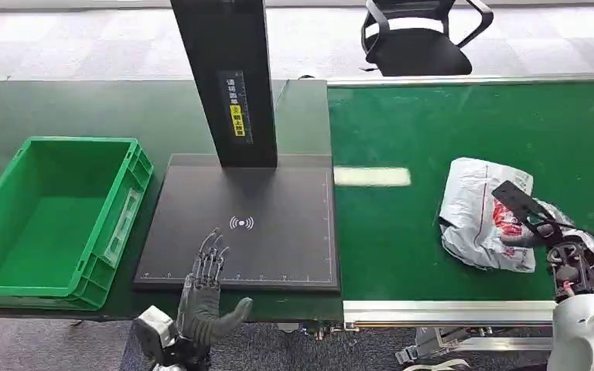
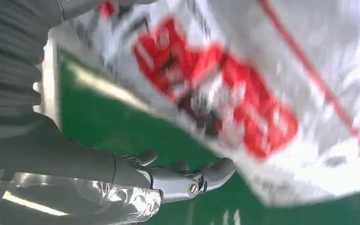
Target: Moved the parcel from conveyor to table for the left to box.
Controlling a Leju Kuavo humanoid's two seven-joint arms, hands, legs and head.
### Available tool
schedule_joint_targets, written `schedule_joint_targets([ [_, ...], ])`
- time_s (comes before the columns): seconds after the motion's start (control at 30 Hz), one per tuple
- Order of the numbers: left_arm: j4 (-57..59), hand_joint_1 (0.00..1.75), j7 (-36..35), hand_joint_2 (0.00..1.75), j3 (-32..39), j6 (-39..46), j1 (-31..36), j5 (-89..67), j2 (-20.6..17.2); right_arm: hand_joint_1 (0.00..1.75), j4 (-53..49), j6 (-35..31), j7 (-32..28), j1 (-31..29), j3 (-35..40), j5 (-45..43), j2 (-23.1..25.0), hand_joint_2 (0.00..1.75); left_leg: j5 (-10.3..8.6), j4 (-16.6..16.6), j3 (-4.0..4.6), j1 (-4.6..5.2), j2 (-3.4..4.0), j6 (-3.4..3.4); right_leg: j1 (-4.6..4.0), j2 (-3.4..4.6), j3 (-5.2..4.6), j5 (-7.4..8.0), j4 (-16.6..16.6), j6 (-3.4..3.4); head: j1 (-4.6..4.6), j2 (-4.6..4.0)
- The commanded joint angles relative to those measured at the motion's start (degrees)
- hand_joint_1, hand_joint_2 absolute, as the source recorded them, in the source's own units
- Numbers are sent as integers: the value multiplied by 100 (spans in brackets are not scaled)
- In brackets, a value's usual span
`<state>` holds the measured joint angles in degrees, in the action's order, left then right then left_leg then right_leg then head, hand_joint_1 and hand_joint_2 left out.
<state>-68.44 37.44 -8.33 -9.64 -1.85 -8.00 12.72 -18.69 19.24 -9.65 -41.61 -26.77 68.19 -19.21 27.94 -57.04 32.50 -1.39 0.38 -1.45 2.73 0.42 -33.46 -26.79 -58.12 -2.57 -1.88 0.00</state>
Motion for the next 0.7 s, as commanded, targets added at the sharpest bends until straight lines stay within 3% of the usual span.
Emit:
schedule_joint_targets([
  [0.03, 917, 0, 25, 175, 111, -26, 541, -34, 56, 0, 503, 925, -445, 195, -319, -81, 231, 175, 0, 6, -9, -3, -1, 6, -7, -2, 11, 2, 9, 16, 0, 0],
  [0.13, 979, 0, 37, 175, 105, -29, 534, -25, 36, 0, 513, 1033, -378, 63, -150, -49, 343, 175, 0, 6, -6, 0, 8, 5, -3, 6, 5, 3, 4, 15, 0, 0],
  [0.23, 1035, 0, 66, 175, 101, -43, 521, -5, 11, 0, 499, 698, -378, 17, -39, -15, 540, 175, 1, 6, -9, -3, 15, 5, -6, 13, 4, 5, 6, 17, 0, 0],
  [0.37, 1148, 0, 29, 175, 98, -30, 637, 47, 43, 0, 587, 611, 867, 117, 487, 524, 702, 175, 1, 10, -15, -5, 23, 9, -10, 19, 8, 8, 10, 26, 0, 0],
  [0.47, 1224, 0, -35, 175, 68, 3, 675, 102, 67, 0, 604, 544, 1292, 339, 706, 709, 803, 175, -2, 12, -15, -9, 6, 9, -14, 4, 16, 6, 15, 24, 0, 0],
  [0.5, 1227, 0, -35, 175, 61, 11, 664, 102, 68, 148, 609, 522, 1294, 366, 723, 720, 816, 175, 0, 9, -16, -9, 4, 6, -12, 1, 16, 3, 12, 18, 0, 0],
  [0.53, 1227, 0, -35, 175, 49, 20, 648, 110, 70, 175, 617, 533, 1323, 412, 767, 755, 817, 175, -4, 18, -23, -12, 2, 10, -18, -1, 25, 7, 23, 29, 0, 0],
  [0.7, 1178, 0, -37, 175, 41, 28, 622, 133, 70, 175, 619, 607, 1220, 444, 857, 800, 765, 175, -3, 9, -35, -12, -9, 7, -15, -11, 42, 1, 17, 20, -2, 0],
])
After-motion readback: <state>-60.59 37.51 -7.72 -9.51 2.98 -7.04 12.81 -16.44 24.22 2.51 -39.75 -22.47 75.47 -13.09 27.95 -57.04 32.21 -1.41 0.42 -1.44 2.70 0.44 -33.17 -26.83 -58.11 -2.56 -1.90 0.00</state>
